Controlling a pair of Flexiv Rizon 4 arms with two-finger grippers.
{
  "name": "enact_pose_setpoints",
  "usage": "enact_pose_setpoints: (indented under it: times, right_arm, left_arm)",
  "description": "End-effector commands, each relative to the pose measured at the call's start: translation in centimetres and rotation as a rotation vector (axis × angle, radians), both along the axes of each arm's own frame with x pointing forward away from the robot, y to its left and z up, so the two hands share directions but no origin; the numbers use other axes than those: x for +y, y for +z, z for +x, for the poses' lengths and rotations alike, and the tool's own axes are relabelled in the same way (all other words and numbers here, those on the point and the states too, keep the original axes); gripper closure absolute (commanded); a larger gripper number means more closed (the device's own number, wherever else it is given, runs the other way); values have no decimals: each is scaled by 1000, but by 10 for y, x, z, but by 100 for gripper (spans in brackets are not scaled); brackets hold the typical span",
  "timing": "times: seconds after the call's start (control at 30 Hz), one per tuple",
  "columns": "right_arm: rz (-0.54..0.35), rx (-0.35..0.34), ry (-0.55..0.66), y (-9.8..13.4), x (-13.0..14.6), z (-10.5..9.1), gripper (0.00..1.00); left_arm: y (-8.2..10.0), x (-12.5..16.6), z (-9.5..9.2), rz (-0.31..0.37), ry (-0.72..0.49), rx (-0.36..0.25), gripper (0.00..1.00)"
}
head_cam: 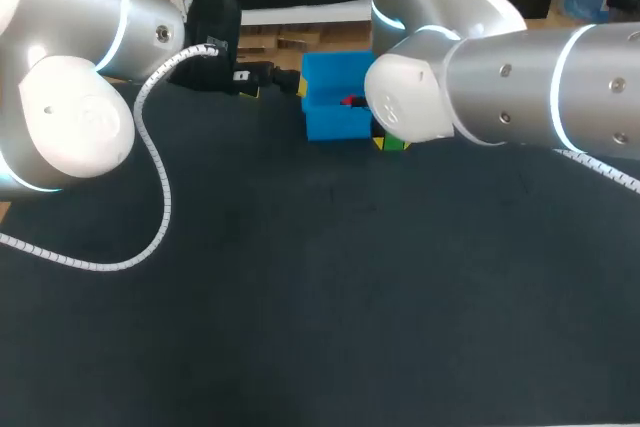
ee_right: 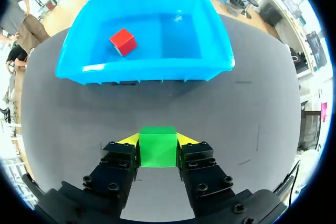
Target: Use the left arm to pick the red cube and place it into the blue plastic box first, then use the right arm to grasp the green cube and put it into the same blue plastic box after the first action is fully finished.
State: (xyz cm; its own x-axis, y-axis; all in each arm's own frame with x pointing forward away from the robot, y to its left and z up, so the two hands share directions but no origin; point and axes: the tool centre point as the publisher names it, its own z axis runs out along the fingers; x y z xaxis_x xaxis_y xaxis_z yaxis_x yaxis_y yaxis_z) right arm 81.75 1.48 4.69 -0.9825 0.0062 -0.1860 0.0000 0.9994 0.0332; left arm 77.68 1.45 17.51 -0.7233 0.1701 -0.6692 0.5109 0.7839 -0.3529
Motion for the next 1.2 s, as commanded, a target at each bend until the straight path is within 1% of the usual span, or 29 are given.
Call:
enact_pose_setpoints:
  times: [0.03,0.33,0.7,0.93,1.2]
  right_arm:
    - [9,-20,4,10,-4,-10,100]
    - [21,-47,13,32,-7,-11,100]
    - [15,-64,36,50,-15,-11,100]
    - [7,-81,54,67,-17,-5,100]
    - [18,-118,67,85,-19,2,100]
  left_arm:
    - [-1,2,0,-6,-4,-4,0]
    - [-1,2,0,-6,-4,-4,0]
    - [-1,2,0,-6,-4,-4,0]
    - [-1,2,0,-6,-4,-4,0]
    - [-1,2,0,-6,-4,-4,0]
